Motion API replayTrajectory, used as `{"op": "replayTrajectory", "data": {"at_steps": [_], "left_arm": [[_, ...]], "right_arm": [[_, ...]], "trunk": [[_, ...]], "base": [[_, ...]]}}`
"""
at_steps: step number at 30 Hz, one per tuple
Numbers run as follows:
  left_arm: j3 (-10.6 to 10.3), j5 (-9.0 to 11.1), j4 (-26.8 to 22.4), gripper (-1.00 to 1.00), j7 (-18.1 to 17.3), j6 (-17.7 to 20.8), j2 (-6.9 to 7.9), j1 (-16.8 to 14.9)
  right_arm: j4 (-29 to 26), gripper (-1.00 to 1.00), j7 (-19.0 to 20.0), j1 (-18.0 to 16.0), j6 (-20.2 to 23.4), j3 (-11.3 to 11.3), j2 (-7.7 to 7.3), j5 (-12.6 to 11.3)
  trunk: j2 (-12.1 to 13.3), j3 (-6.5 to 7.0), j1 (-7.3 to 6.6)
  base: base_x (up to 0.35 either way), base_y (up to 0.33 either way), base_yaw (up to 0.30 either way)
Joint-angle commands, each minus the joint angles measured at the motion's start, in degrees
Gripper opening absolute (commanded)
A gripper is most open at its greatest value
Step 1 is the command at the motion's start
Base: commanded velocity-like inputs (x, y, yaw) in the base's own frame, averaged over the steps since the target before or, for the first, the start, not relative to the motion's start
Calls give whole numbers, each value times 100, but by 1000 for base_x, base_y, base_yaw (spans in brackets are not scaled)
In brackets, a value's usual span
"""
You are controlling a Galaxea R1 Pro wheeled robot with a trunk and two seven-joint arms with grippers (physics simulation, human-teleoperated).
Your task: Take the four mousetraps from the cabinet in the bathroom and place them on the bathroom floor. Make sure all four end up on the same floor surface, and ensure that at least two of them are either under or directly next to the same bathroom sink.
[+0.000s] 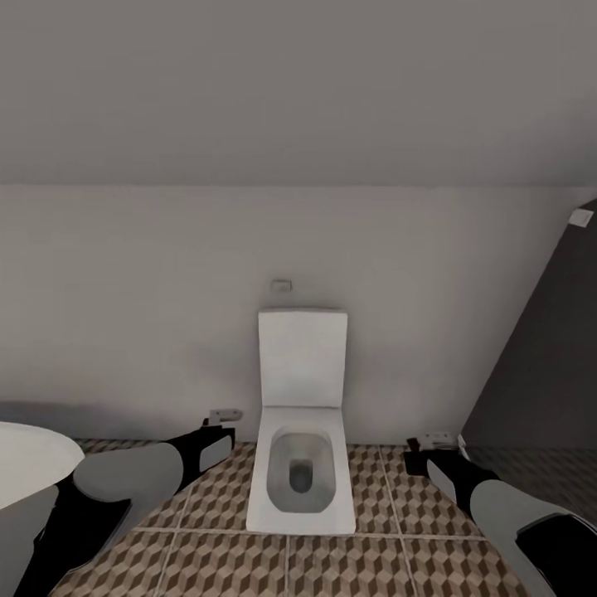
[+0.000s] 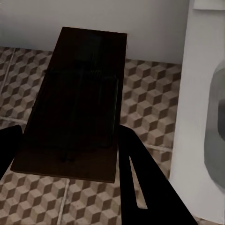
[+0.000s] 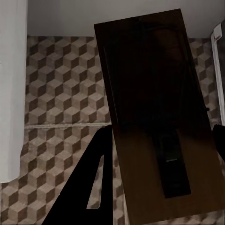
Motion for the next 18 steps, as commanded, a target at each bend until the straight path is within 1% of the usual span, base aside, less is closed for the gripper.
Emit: {"op": "replayTrajectory", "data": {"at_steps": [1, 3, 6, 7, 8, 9, 12, 18], "left_arm": [[2, -2, 8, -100, -4, 5, 10, -1], [4, 10, 15, -100, 1, 4, 33, -2], [6, 11, 20, -100, 6, 3, 60, -2], [6, 10, 20, -100, 6, 3, 64, 0], [6, 4, 17, -100, 7, 2, 72, 4], [6, 1, 12, -100, 7, 2, 75, 13], [6, -2, -1, -100, 7, 2, 79, 44], [6, -5, 10, -100, 7, -3, 101, 137]], "right_arm": [[2, -100, 9, 12, -68, 0, 3, 8], [3, -100, 14, 23, -123, 0, 8, 83], [4, -100, 16, 31, -171, 1, 16, 381], [6, -100, 13, 31, -174, 1, 16, 434], [10, -100, 5, 34, -182, 1, 22, 551], [11, -100, -1, 46, -185, 1, 25, 597], [11, -100, -9, 83, -189, 1, 30, 656], [6, -100, -6, 109, -195, -3, 27, 690]], "trunk": [[-42, -18, 23], [-122, -54, 67], [-243, -108, 132], [-283, -126, 154], [-323, -144, 176], [-363, -162, 198], [-483, -216, 264], [-724, -324, 396]], "base": [[0, 0, 0], [0, 0, 0], [0, 0, 0], [0, 0, 0], [0, 0, 0], [0, 0, 0], [0, 0, 0], [0, 0, 0]]}}
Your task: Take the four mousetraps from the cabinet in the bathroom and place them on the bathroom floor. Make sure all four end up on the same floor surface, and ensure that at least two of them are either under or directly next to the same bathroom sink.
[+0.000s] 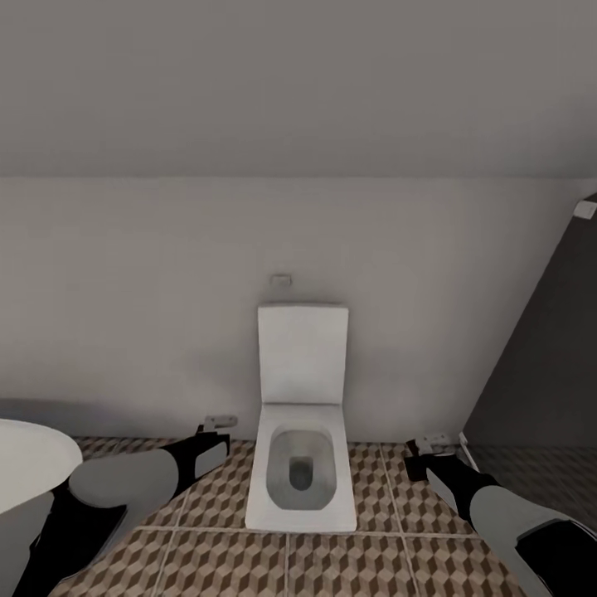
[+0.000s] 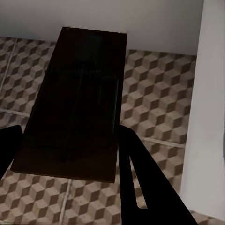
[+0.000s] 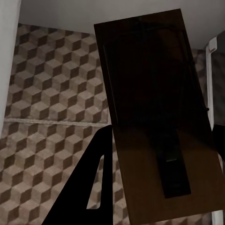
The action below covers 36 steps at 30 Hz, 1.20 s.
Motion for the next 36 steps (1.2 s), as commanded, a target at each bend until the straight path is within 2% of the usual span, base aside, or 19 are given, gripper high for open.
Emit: {"op": "replayTrajectory", "data": {"at_steps": [1, 36], "left_arm": [[-1, -16, 2, -100, -12, 5, 6, 10], [-1, -21, 3, -100, -37, -5, 18, 43]], "right_arm": [[0, -100, 4, 1, -3, -2, 0, -9], [8, -100, -12, 135, -92, 3, 0, -4]], "trunk": [[-42, -18, 23], [-1446, -647, 791]], "base": [[0, 0, 0], [0, 0, 0]]}}
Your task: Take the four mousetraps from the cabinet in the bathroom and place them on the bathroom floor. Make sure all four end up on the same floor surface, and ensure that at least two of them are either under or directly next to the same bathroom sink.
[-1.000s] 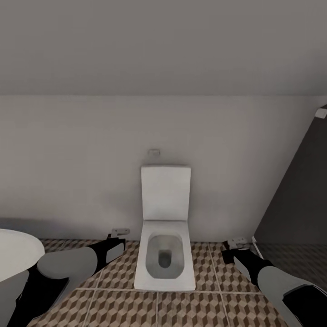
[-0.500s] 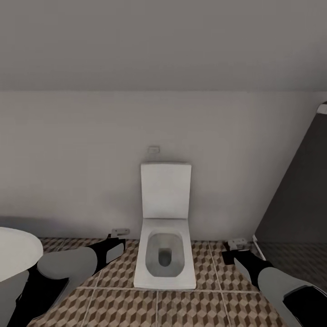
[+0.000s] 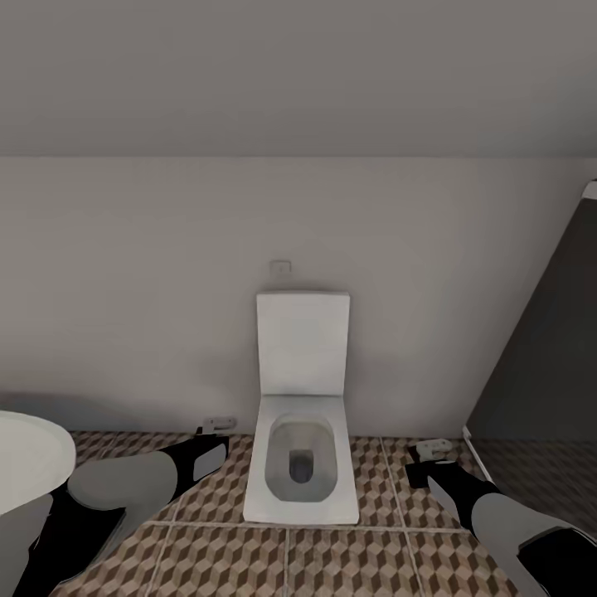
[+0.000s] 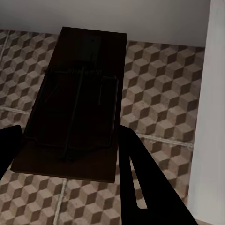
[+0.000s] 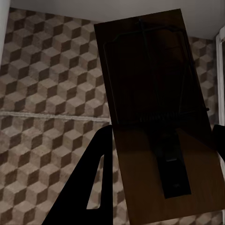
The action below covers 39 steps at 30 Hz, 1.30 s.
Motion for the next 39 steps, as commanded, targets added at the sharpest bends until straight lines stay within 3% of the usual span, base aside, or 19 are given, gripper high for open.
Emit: {"op": "replayTrajectory", "data": {"at_steps": [1, 39], "left_arm": [[-1, -13, 1, -100, -8, 7, 1, 1], [-1, -13, 5, -100, -15, 6, 40, 11]], "right_arm": [[0, -100, 3, 0, -2, -1, 0, -11], [-18, -100, 48, 4, -22, 0, 1, -11]], "trunk": [[-42, -18, 23], [-1566, -701, 857]], "base": [[0, 0, 0], [0, 0, 0]]}}
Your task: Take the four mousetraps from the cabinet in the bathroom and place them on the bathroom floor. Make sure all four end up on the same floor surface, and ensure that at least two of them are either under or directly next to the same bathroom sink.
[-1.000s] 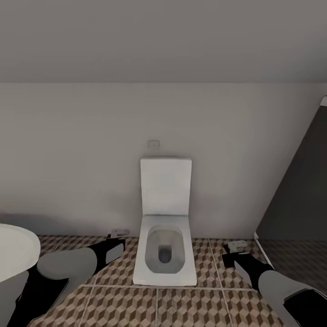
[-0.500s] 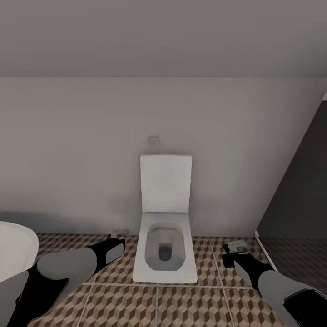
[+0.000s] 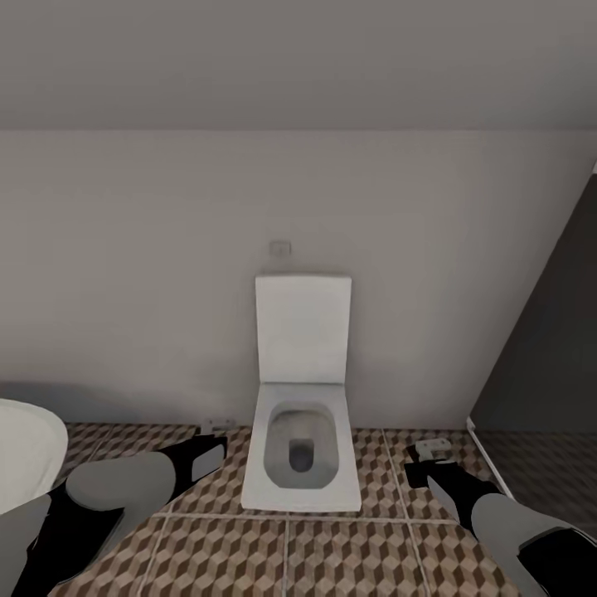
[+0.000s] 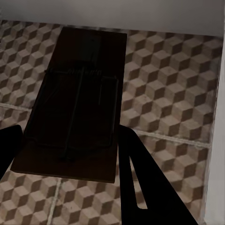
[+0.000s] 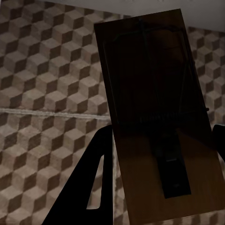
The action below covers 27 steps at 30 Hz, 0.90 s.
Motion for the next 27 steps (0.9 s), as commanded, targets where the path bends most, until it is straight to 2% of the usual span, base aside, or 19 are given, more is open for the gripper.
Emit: {"op": "replayTrajectory", "data": {"at_steps": [1, 7, 20, 27], "left_arm": [[-1, -13, 1, -100, -9, 7, 16, 0], [-1, -13, 3, -100, -9, 7, 42, 0], [-1, -12, 10, -100, -9, 7, 59, 0], [-1, 10, 13, -100, -14, 7, 231, 0]], "right_arm": [[0, -100, 3, 0, -27, -1, 0, -11], [8, -100, 10, 2, -211, -1, 0, -17], [9, -100, 10, 2, -237, -1, 0, -11], [9, -100, 10, 4, -237, -1, 0, -11]], "trunk": [[-42, -18, 23], [-282, -126, 154], [-804, -360, 440], [-1085, -485, 594]], "base": [[0, 0, 0], [0, 0, 0], [0, 0, 0], [0, 0, 0]]}}
